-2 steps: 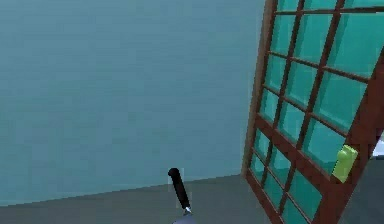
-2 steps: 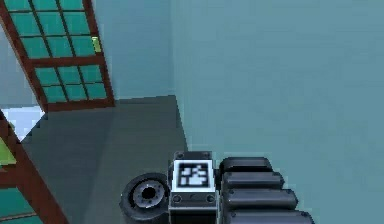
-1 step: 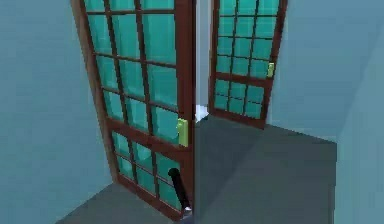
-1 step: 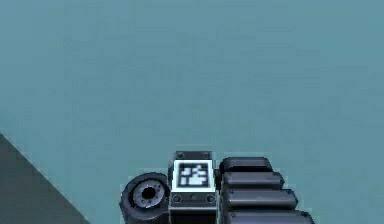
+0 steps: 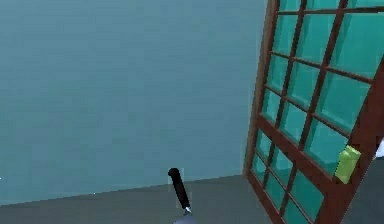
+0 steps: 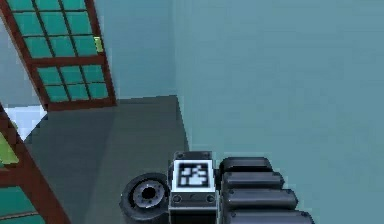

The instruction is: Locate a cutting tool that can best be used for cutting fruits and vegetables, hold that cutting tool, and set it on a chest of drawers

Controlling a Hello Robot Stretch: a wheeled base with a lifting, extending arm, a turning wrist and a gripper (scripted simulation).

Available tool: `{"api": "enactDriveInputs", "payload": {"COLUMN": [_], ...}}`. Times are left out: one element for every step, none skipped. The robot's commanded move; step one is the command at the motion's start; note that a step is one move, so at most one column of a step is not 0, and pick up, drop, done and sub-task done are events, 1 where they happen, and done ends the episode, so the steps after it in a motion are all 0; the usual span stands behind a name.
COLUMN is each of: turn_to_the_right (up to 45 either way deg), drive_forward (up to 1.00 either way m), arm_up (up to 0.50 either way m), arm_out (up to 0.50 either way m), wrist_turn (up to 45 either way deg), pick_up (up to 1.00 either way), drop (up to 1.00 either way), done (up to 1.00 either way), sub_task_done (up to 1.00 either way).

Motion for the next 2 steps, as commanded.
{"api": "enactDriveInputs", "payload": {"turn_to_the_right": [-9.0, 0.0], "drive_forward": [0.0, 0.35], "arm_up": [0.0, 0.0], "arm_out": [0.0, 0.0], "wrist_turn": [0.0, 0.0], "pick_up": [0.0, 0.0], "drop": [0.0, 0.0], "done": [0.0, 0.0], "sub_task_done": [0.0, 0.0]}}
